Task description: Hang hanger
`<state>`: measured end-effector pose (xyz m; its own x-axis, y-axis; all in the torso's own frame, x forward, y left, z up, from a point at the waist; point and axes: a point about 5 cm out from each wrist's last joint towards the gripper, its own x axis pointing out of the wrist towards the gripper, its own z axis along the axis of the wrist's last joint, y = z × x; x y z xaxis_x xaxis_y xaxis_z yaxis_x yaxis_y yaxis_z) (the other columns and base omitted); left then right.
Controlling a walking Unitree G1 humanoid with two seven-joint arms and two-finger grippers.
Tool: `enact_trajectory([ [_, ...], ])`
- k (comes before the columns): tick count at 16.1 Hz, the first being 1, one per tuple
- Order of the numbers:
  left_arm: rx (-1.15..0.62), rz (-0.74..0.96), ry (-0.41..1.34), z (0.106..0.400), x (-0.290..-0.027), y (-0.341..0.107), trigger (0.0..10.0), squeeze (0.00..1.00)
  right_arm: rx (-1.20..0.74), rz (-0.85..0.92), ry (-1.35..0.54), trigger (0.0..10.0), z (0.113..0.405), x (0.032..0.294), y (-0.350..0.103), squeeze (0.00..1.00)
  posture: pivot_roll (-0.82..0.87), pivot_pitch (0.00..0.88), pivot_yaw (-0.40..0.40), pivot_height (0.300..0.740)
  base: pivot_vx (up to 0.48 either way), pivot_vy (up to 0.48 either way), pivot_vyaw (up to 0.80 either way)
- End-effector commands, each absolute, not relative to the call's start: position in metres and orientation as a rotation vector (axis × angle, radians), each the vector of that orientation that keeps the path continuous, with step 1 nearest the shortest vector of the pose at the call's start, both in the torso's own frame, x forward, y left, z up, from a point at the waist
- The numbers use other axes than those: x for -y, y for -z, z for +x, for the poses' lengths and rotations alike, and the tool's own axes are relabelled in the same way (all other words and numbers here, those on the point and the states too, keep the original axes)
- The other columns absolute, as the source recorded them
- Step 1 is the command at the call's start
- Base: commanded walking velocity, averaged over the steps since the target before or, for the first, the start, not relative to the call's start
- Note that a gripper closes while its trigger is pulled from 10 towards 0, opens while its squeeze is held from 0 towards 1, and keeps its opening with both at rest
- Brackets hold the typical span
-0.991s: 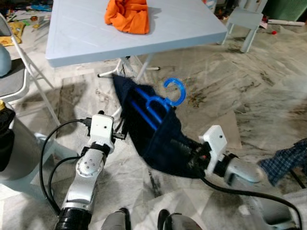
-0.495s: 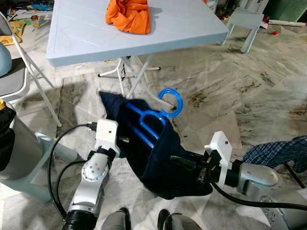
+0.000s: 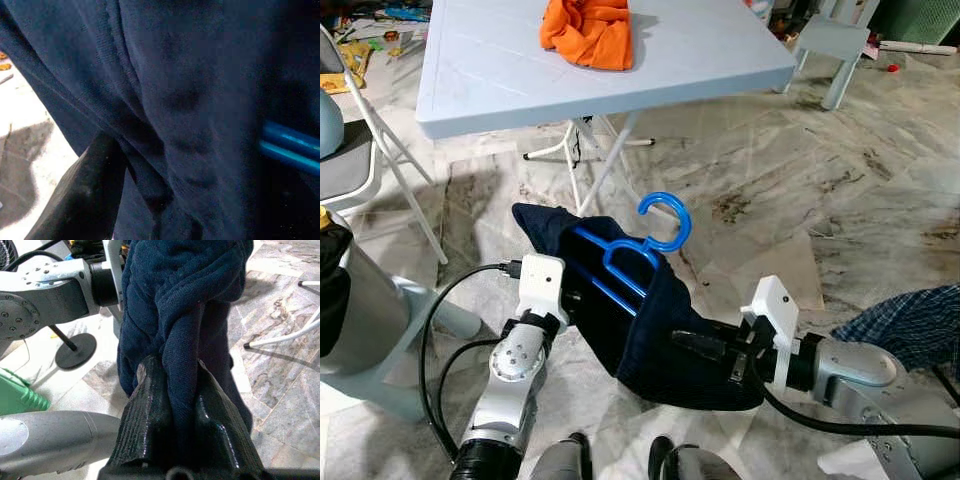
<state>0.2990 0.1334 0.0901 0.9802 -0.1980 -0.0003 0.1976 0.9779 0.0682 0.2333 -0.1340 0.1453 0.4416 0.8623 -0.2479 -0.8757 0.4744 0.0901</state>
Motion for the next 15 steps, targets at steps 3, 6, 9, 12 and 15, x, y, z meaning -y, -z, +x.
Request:
enact_trajectory([
  [3, -0.011, 0.073, 0.211, 0.295, -0.125, -0.084, 0.0, 0.0, -0.181, -0.118, -1.053, 10.0, 0.238, 0.13, -0.158, 0.0, -0.08, 0.217, -0.044, 0.74, 0.0, 0.0, 0.0],
  [6, -0.033, 0.09, 0.185, 0.295, -0.127, -0.079, 0.0, 0.0, -0.152, -0.142, -0.98, 10.0, 0.247, 0.129, -0.158, 0.0, -0.09, 0.216, -0.043, 0.74, 0.0, 0.0, 0.0],
  [9, -0.028, 0.095, 0.18, 0.296, -0.127, -0.08, 0.0, 0.0, -0.14, -0.163, -0.971, 10.0, 0.248, 0.128, -0.157, 0.0, -0.09, 0.215, -0.043, 0.74, 0.0, 0.0, 0.0],
  [12, -0.03, 0.111, 0.154, 0.298, -0.132, -0.08, 0.0, 0.0, -0.149, -0.195, -0.969, 10.0, 0.249, 0.133, -0.156, 0.0, -0.09, 0.211, -0.042, 0.74, 0.0, 0.0, 0.0],
  [15, -0.036, 0.141, 0.104, 0.301, -0.14, -0.079, 0.0, 0.0, -0.168, -0.214, -0.999, 10.0, 0.244, 0.132, -0.152, 0.0, -0.09, 0.208, -0.042, 0.74, 0.0, 0.0, 0.0],
])
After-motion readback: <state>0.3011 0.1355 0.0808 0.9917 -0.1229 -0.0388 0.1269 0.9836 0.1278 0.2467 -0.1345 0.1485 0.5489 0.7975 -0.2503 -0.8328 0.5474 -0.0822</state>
